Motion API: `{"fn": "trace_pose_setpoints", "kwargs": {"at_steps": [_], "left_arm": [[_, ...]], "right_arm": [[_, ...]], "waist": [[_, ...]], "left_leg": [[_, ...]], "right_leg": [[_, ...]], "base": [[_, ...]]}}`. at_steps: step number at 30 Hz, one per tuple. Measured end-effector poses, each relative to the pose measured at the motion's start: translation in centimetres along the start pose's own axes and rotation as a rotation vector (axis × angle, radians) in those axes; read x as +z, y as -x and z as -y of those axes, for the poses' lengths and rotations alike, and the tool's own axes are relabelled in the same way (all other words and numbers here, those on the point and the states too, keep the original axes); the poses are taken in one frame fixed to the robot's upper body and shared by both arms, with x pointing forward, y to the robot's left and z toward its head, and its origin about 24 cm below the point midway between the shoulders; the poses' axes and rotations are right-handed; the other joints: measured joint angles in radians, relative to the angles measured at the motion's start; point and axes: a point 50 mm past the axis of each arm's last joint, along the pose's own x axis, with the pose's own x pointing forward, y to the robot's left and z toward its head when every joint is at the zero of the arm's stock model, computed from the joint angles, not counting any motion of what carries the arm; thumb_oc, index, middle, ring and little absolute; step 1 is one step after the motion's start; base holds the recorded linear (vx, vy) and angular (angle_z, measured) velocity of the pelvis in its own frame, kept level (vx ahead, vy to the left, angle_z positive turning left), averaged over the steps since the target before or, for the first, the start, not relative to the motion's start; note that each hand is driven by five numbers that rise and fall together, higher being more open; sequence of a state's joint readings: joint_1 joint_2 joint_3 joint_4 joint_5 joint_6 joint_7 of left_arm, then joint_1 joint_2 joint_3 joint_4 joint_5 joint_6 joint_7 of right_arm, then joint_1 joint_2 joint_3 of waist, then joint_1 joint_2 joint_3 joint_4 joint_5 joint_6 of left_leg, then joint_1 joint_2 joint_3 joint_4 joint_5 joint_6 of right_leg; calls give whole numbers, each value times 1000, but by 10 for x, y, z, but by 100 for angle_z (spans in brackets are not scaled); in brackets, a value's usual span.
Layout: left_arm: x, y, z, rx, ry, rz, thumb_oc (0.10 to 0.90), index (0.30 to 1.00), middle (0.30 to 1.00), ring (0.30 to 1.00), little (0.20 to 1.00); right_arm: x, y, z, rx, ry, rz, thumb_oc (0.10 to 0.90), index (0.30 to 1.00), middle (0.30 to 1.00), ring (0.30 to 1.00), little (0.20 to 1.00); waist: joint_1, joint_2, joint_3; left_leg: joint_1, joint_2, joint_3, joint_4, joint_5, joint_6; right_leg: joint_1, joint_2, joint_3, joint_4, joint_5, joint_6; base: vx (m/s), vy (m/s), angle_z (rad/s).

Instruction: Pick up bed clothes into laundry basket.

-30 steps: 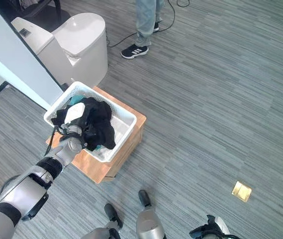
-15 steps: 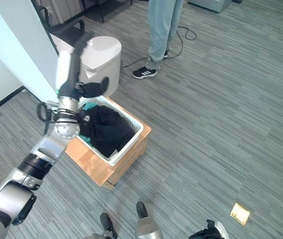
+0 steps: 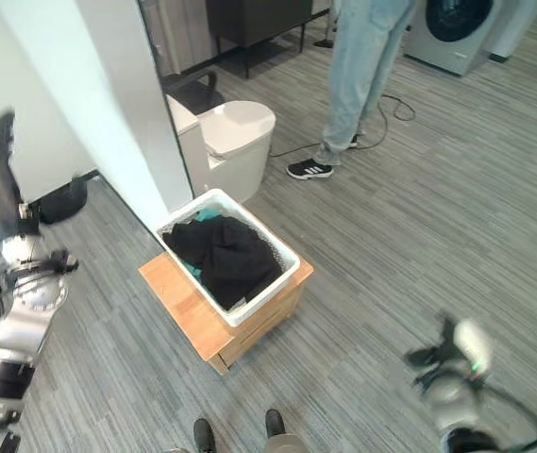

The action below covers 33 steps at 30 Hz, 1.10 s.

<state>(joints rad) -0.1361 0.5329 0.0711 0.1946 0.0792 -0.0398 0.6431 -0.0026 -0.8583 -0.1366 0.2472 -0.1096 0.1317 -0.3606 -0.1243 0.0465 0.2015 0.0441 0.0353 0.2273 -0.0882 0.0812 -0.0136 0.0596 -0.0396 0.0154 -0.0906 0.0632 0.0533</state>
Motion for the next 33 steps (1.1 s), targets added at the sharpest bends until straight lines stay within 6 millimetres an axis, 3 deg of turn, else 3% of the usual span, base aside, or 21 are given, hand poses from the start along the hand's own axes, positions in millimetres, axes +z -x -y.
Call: {"fn": "trace_pose_setpoints", "kwargs": {"at_steps": [2,3,6,9,10,12,13,15,16,17,19,22,23,24,26,28,29,30,31,32,33], "left_arm": [[-49,40,-26,40,-68,-193,800,900,900,900,900],[-75,62,-38,45,-134,-314,800,900,900,900,900],[-88,78,-25,-10,-98,-415,800,900,900,900,900],[-79,78,-6,-61,0,-418,800,900,900,900,900],[-76,77,-1,-66,37,-419,800,900,900,900,900],[-59,68,10,-90,100,-361,800,900,900,900,900],[-44,59,18,-102,140,-298,800,900,900,900,900],[-12,37,29,-113,239,-160,800,900,900,900,900],[1,31,28,-105,280,-103,800,900,900,900,900],[4,31,26,-108,288,-85,800,900,900,900,900],[4,30,18,-95,290,-69,800,900,900,900,900],[11,42,24,-130,362,-71,800,900,900,900,900],[11,49,28,-150,376,-82,800,900,900,900,900],[11,51,34,-200,364,-76,800,900,900,900,900],[13,53,45,-291,373,-77,800,900,900,900,900],[12,55,50,-350,363,-77,800,900,900,900,900],[11,58,52,-375,361,-82,800,900,900,900,900],[11,58,53,-377,368,-87,800,900,900,900,900],[10,63,51,-360,424,-118,800,900,900,900,900],[10,60,46,-355,417,-101,800,900,900,900,900],[8,57,56,-391,429,-123,800,900,900,900,900]], "right_arm": [[76,33,48,-275,-88,420,800,900,900,900,900],[110,52,56,-363,-94,642,800,900,900,900,900],[144,54,31,-312,-199,779,800,900,900,900,900],[151,54,-14,-71,-216,778,800,900,900,900,900],[150,59,-31,16,-218,768,800,900,900,900,900],[150,68,-56,156,-201,766,800,900,900,900,900],[150,72,-66,204,-192,767,800,900,900,900,900],[154,73,-75,255,-208,765,800,900,900,900,900],[162,72,-78,286,-212,787,800,900,900,900,900],[166,72,-80,301,-219,797,800,900,900,900,900],[172,73,-87,345,-220,814,800,900,900,900,900],[165,73,-86,343,-236,784,800,900,900,900,900],[162,75,-92,365,-236,766,800,900,900,900,900],[161,78,-99,395,-223,764,800,900,900,900,900],[163,74,-97,386,-215,768,800,900,900,900,900],[160,69,-94,366,-213,735,800,900,900,900,900],[156,67,-90,349,-211,721,800,900,900,900,900],[156,65,-88,340,-209,721,800,900,900,900,900],[160,59,-70,275,-206,754,800,900,900,900,900],[163,59,-66,261,-218,768,800,900,900,900,900],[154,55,-64,222,-259,699,800,900,900,900,900]], "waist": [[2,-16,-1],[8,-37,-13],[46,-93,-41],[95,-105,-34],[112,-94,-24],[105,-62,12],[102,-27,36],[87,-14,70],[96,14,98],[122,26,105],[153,35,109],[158,50,112],[152,38,111],[152,1,106],[110,-37,109],[109,-63,117],[100,-70,119],[99,-60,124],[49,58,104],[41,52,76],[-17,67,77]], "left_leg": [[9,7,-3,0,0,0],[14,8,-17,0,0,0],[-9,9,-63,-1,-13,-12],[-50,-6,-152,0,5,0],[-56,-17,-217,0,28,8],[-69,-34,-333,1,47,2],[-90,-56,-437,7,68,-25],[-123,-97,-592,1,82,-31],[-140,-101,-583,0,70,-20],[-145,-96,-567,1,50,-31],[-170,-79,-514,23,-10,-41],[-210,-60,-497,54,36,3],[-215,-53,-475,78,14,-32],[-218,-26,-306,69,-67,-32],[-269,-3,-10,109,-78,-39],[-259,7,104,215,-85,-37],[-233,6,94,277,-72,-4],[-228,10,86,291,-64,15],[-226,149,40,256,108,193],[-218,156,49,228,79,179],[-193,229,130,248,7,14]], "right_leg": [[11,6,-3,0,-4,-3],[21,8,-16,1,-9,-2],[-13,10,-58,81,-61,5],[-97,-4,-58,268,-128,51],[-133,3,-10,366,-163,54],[-158,69,202,458,-251,40],[-141,163,416,472,-280,29],[-152,262,590,459,-299,-15],[-136,268,559,436,-241,-81],[-133,256,534,414,-213,-104],[-119,252,474,398,-196,-108],[-86,269,329,393,-199,-104],[-46,253,288,350,-197,-110],[-24,217,208,312,-194,-163],[7,148,59,240,-191,-181],[63,82,-100,198,-207,-162],[55,53,-111,281,-245,-95],[32,52,-110,339,-252,-89],[-215,60,-74,664,-347,-169],[-221,6,-35,549,-329,-133],[-155,-54,-163,528,-337,-73]], "base": [[-12,85,6],[-81,82,14],[-111,24,52],[-85,-19,93],[-31,-67,155],[-82,-104,183],[-225,-155,236],[-262,-186,275],[-263,-206,208],[-287,-264,147],[-262,-201,94],[-223,-100,150],[-338,-52,170],[-381,-29,224],[-396,24,248],[-226,37,186],[-152,25,121],[-118,91,170],[-92,74,131],[105,304,247],[178,304,167]]}}
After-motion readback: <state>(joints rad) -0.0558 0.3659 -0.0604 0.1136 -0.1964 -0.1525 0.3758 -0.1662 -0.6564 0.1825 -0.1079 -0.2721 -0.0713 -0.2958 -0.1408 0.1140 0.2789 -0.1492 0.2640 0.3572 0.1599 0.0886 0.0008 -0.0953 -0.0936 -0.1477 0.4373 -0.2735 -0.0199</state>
